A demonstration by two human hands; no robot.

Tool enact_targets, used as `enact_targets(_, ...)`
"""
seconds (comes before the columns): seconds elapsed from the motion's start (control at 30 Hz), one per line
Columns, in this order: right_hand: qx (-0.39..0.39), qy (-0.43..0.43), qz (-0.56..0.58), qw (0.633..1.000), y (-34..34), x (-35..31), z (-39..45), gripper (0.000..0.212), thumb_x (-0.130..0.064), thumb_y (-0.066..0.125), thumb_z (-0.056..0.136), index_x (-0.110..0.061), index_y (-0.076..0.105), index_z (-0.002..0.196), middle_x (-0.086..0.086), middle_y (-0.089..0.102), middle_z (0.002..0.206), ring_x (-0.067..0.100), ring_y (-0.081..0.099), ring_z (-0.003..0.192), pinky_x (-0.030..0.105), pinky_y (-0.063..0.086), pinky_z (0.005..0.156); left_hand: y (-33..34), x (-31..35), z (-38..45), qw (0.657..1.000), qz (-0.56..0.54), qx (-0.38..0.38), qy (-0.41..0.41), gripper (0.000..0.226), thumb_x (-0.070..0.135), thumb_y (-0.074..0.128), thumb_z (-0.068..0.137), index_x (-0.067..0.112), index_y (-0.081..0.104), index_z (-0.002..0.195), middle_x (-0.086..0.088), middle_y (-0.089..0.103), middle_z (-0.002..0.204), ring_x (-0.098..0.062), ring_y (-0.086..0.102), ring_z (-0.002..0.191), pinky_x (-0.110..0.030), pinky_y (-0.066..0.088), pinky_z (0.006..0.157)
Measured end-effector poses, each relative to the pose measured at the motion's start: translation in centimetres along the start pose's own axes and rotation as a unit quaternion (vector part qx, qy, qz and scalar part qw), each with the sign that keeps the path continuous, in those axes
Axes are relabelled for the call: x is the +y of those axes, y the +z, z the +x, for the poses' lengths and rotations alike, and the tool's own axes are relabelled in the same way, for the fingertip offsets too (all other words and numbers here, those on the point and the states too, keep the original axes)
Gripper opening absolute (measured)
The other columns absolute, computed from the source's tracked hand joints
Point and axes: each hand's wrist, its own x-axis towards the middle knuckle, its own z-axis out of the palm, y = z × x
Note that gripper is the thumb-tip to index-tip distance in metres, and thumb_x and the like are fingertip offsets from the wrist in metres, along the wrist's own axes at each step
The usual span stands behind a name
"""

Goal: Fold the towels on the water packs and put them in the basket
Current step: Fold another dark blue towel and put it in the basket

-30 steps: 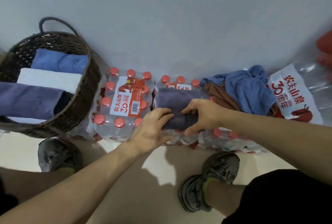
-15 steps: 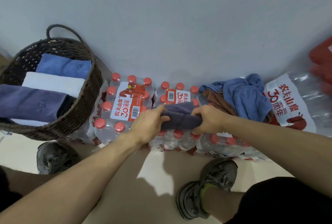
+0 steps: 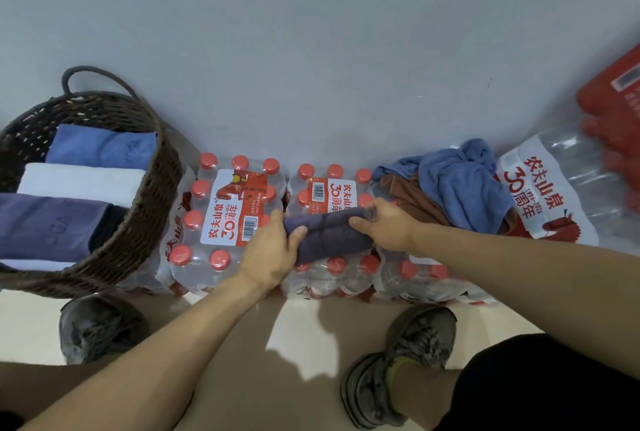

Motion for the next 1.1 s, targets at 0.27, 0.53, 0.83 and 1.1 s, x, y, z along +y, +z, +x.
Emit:
enact_targets(0.27, 0.029, 0.001, -0.128, 0.991, 1.8, -1.4, 0.1, 0.046, -0.037, 0.046, 0.102, -0.007, 0.039, 0.136, 0.014, 0.055, 0.135, 0.031, 0.056, 0.119, 0.034, 0.048, 0.090, -0.4, -0.2, 0.7, 0.995, 0.080, -0.010, -0.053, 0.029, 0.042, 0.051, 0.097, 0.014, 0.054, 0.092, -0.012, 0.067, 0.087, -0.024, 0.052, 0.069, -0.030, 0.038, 0.064)
enact_targets(0.53, 0.050, 0.010, -0.167, 0.985, 1.6, -1.0, 1.0, 0.056, -0.051, 0.050, 0.097, -0.007, 0.049, 0.132, 0.014, 0.060, 0.126, 0.029, 0.061, 0.109, 0.033, 0.051, 0.083, -2.8, 0.6, 1.4, 0.959, 0.170, -0.219, -0.062, 0.027, 0.046, 0.056, 0.095, 0.019, 0.061, 0.094, 0.005, 0.057, 0.074, -0.013, 0.055, 0.067, -0.025, 0.041, 0.064)
enact_targets(0.83, 0.037, -0.015, -0.159, 0.987, 0.8, -0.1, 0.0, 0.047, -0.053, 0.053, 0.095, -0.009, 0.063, 0.108, 0.010, 0.067, 0.103, 0.022, 0.058, 0.083, 0.025, 0.039, 0.067, -3.1, 1.5, 1.2, 0.950, 0.154, -0.259, -0.078, 0.029, 0.051, 0.073, 0.080, 0.025, 0.059, 0.082, 0.010, 0.062, 0.071, -0.009, 0.059, 0.064, -0.020, 0.037, 0.052)
enact_targets(1.1, -0.055, 0.028, -0.081, 0.995, -0.2, 0.3, -1.5, 0.035, -0.044, 0.050, 0.100, -0.025, 0.046, 0.070, -0.002, 0.053, 0.067, 0.014, 0.053, 0.059, 0.022, 0.037, 0.048, -5.7, 4.1, 2.1, 0.960, -0.076, -0.263, -0.056, 0.030, 0.033, 0.080, 0.073, 0.010, 0.066, 0.087, 0.004, 0.071, 0.073, -0.013, 0.067, 0.070, -0.025, 0.052, 0.064)
